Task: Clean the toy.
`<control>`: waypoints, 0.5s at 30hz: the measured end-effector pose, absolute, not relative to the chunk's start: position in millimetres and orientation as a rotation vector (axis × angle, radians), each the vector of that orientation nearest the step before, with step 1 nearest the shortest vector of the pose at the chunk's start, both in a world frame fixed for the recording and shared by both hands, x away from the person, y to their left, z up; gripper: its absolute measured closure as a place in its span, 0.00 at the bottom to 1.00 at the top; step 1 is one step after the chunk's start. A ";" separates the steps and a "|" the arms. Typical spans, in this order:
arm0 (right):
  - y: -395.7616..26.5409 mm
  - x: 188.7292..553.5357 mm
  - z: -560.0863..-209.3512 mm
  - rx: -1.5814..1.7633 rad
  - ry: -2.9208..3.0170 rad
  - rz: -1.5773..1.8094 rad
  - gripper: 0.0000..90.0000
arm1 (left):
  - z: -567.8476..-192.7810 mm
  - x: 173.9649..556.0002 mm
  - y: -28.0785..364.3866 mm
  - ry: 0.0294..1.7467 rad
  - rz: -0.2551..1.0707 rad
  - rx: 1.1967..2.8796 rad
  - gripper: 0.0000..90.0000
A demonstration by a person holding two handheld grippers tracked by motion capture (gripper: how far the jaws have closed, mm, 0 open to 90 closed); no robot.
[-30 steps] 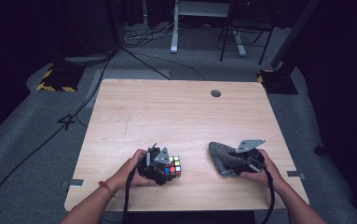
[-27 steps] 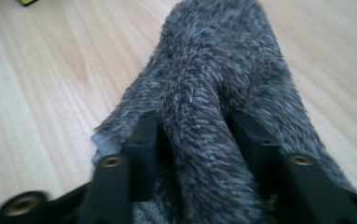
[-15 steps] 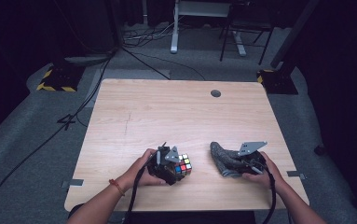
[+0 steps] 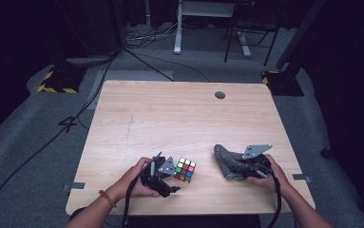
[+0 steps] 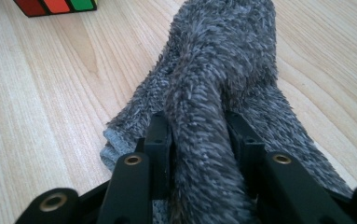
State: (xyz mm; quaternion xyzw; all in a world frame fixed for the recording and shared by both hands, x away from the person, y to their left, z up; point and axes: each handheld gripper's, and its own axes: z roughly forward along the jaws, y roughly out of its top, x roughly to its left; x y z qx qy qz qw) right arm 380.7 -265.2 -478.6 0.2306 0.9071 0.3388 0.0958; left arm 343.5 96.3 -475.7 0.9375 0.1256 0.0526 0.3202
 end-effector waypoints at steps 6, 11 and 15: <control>-265.0 380.5 -478.8 0.679 2.689 1.008 0.75 | -478.9 368.1 90.4 0.364 0.138 2.424 0.18; -264.5 379.6 -478.6 0.653 2.691 1.026 0.82 | -481.0 373.6 72.5 0.211 0.150 2.457 0.18; -263.7 378.4 -478.1 0.628 2.710 1.060 0.83 | -482.5 375.4 65.7 0.192 0.123 2.447 0.16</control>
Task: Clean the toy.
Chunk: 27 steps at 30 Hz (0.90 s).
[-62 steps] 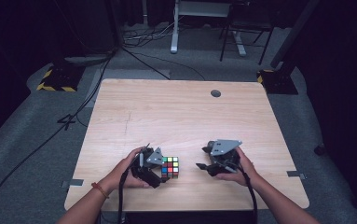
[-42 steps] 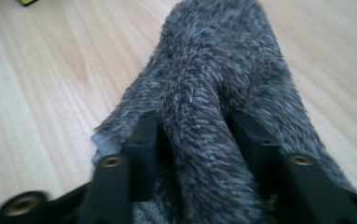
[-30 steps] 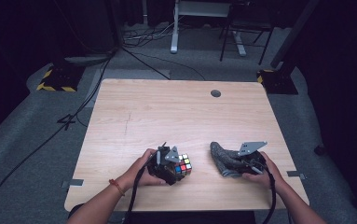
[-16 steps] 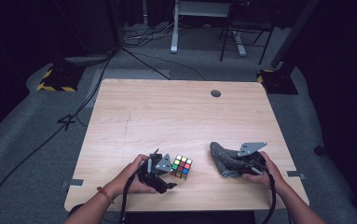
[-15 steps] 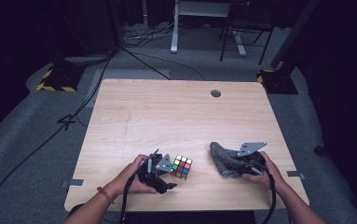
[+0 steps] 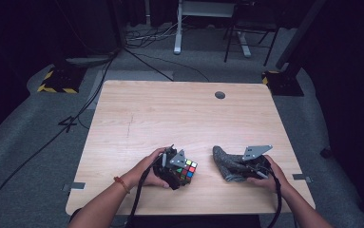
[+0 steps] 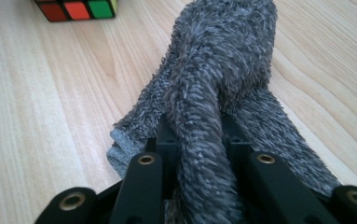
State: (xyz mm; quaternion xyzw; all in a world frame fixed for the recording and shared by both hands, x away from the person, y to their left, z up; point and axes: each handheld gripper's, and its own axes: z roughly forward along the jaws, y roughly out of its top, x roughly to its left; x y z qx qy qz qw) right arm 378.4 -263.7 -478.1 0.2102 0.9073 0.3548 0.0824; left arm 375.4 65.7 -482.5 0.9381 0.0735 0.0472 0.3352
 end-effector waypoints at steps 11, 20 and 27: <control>-256.2 377.1 -479.0 0.592 2.738 1.117 0.83 | -482.6 388.7 55.3 0.213 0.107 2.393 0.18; -257.3 377.8 -480.2 0.599 2.739 1.139 0.83 | -493.2 390.9 45.9 0.209 0.030 2.410 0.32; -256.8 375.5 -476.4 0.582 2.712 1.177 0.84 | -492.9 389.0 47.4 0.216 0.047 2.396 0.37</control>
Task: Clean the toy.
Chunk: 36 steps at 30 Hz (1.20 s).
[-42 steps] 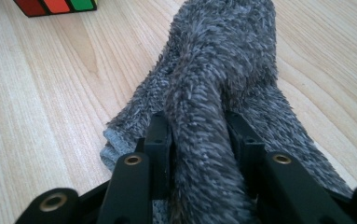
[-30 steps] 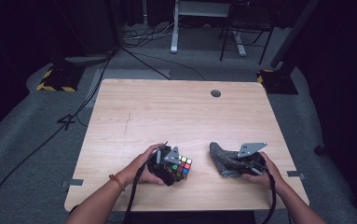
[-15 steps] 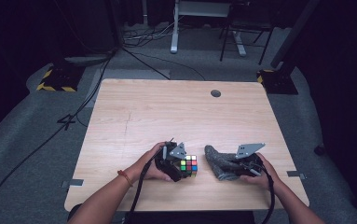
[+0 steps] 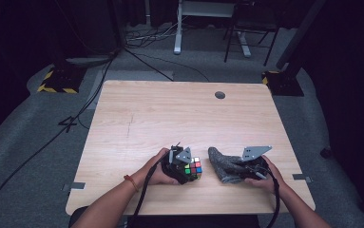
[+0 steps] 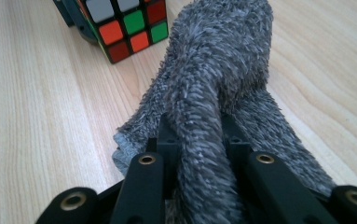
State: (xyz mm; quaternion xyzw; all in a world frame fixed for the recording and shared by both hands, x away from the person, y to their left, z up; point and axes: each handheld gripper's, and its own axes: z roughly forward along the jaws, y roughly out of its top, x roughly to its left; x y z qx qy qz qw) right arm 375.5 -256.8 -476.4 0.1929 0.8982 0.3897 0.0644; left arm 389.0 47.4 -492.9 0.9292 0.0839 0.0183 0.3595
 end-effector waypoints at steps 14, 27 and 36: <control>-222.8 368.3 -440.2 0.459 2.673 1.439 0.84 | -470.7 376.0 41.3 0.137 0.177 2.420 0.37; -165.9 371.9 -429.4 0.386 2.773 1.438 0.84 | -467.7 373.6 31.9 0.159 0.271 2.463 0.37; -160.2 372.7 -424.6 0.436 2.698 1.340 0.84 | -464.7 373.2 33.3 0.198 0.268 2.462 0.38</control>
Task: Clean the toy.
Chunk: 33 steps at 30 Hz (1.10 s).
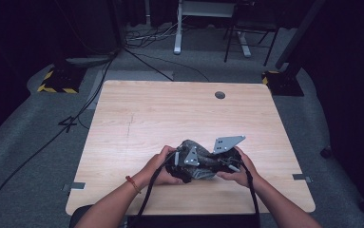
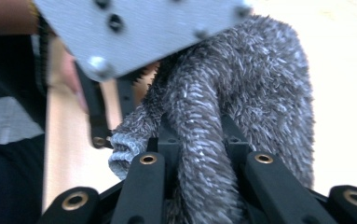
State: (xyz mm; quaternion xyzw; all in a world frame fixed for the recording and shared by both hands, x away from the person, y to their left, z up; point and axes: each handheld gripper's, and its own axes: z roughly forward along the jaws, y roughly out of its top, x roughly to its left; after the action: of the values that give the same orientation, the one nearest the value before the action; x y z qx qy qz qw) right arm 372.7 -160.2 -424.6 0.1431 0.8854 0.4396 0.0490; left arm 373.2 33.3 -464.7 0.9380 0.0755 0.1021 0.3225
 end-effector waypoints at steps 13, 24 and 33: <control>-196.2 375.8 -429.5 0.532 2.636 1.327 0.85 | -451.0 367.7 45.9 0.174 0.234 2.376 0.38; -191.6 373.0 -438.1 0.451 2.704 1.284 0.86 | -445.4 366.8 54.6 0.184 0.267 2.358 0.38; -184.5 355.7 -419.3 0.319 2.684 1.392 0.86 | -453.4 366.7 42.5 0.180 0.314 2.433 0.38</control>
State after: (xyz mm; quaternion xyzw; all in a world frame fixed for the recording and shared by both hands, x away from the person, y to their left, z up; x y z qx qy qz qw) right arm 355.7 -184.5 -419.3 0.1049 0.8816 0.4573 0.0508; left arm 366.7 42.5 -453.4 0.9321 0.0691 0.1203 0.3345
